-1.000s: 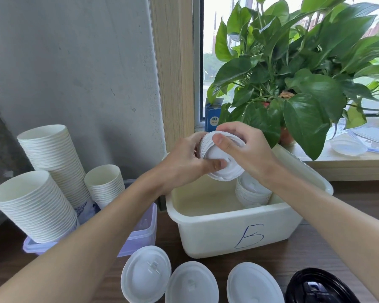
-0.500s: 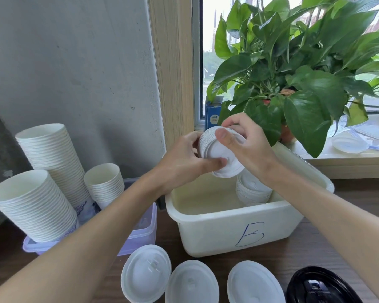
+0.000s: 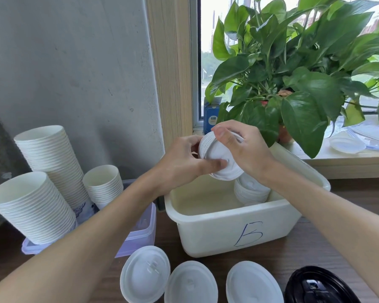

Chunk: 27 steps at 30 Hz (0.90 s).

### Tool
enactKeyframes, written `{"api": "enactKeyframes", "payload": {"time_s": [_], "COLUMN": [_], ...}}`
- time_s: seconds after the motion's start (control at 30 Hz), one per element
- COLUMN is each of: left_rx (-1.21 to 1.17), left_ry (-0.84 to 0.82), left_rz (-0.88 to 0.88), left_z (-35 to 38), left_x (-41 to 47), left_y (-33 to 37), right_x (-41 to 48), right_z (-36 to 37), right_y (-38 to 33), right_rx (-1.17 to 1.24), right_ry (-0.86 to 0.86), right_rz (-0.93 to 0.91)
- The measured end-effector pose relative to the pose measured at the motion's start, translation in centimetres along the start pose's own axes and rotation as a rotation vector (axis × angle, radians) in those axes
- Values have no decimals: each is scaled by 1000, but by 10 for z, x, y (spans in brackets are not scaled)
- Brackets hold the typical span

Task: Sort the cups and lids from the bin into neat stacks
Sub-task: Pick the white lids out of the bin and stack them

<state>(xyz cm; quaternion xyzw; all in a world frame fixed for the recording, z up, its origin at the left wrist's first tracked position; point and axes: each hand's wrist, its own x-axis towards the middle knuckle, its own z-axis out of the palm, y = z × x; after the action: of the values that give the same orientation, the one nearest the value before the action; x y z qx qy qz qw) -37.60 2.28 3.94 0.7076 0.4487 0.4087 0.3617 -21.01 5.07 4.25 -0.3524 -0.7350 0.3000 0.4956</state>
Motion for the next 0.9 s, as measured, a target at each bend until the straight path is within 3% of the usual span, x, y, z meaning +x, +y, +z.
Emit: {"api": "enactKeyframes", "payload": {"time_s": [0.23, 0.4, 0.6, 0.77, 0.9], "left_rx": [48, 59, 74, 86, 220], "left_ry": [-158, -220, -184, -176, -158], "left_rz": [-157, -440, -719, -755, -677], "left_z": [0, 6, 30, 37, 43], "left_x": [19, 39, 49, 56, 54], "left_y": [5, -9, -25, -32, -34], "right_x": [-3, -19, -25, -27, -26], "right_z": [-22, -67, -77, -72, -69], "right_y": [5, 17, 23, 24, 30], "right_rx": [-144, -480, -661, -736, -744], "right_ry": [-187, -274, -416, -670, -782], "right_rz": [201, 326, 336, 391, 410]}}
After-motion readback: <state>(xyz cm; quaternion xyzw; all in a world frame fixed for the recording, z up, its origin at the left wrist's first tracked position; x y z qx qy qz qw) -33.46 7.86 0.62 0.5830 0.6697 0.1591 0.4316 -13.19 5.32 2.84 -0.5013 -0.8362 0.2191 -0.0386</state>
